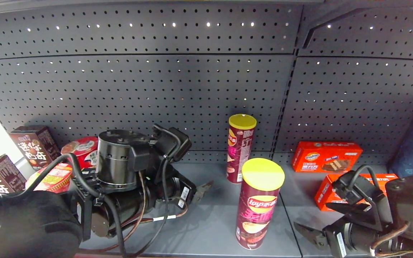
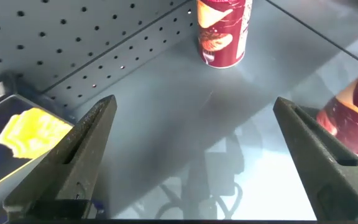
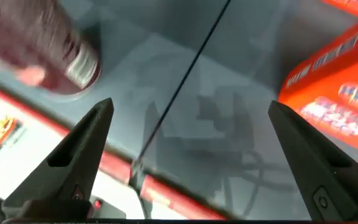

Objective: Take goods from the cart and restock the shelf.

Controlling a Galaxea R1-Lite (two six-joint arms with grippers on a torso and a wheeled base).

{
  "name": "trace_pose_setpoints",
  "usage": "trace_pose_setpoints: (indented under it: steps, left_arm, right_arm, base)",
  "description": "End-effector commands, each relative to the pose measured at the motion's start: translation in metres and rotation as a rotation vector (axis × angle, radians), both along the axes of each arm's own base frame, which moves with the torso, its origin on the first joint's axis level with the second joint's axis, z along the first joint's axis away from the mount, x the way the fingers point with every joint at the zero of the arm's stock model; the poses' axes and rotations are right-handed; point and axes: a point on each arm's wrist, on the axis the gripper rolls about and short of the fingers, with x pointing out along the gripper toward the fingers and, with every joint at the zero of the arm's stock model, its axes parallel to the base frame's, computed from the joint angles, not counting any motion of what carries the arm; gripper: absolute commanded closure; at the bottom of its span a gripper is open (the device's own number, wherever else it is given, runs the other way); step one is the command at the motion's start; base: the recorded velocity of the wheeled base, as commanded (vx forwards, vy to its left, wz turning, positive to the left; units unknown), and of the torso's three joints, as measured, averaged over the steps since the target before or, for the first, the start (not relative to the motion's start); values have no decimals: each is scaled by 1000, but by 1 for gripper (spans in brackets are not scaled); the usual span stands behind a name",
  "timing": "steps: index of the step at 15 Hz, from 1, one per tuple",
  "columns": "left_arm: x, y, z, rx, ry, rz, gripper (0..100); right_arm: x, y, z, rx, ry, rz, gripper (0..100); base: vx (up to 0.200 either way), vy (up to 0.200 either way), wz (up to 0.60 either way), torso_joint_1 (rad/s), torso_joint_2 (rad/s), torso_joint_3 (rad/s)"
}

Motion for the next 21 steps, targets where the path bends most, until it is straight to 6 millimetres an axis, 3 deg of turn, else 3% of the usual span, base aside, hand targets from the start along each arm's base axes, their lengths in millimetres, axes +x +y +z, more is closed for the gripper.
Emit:
trace_pose_setpoints:
  steps: [1, 6, 21]
  left_arm:
    - [-4, 4, 6, -8, -13, 2, 0]
    - [-1, 12, 5, 11, -20, 22, 0]
    - [3, 16, 3, 14, -18, 39, 0]
  right_arm:
    - [8, 6, -3, -12, 14, 3, 0]
    - [26, 30, 0, -19, 2, 21, 0]
    - [36, 56, -5, -23, 9, 78, 0]
  base:
    - [0, 0, 0, 0, 0, 0]
    - [0, 0, 0, 0, 0, 0]
    - [0, 0, 0, 0, 0, 0]
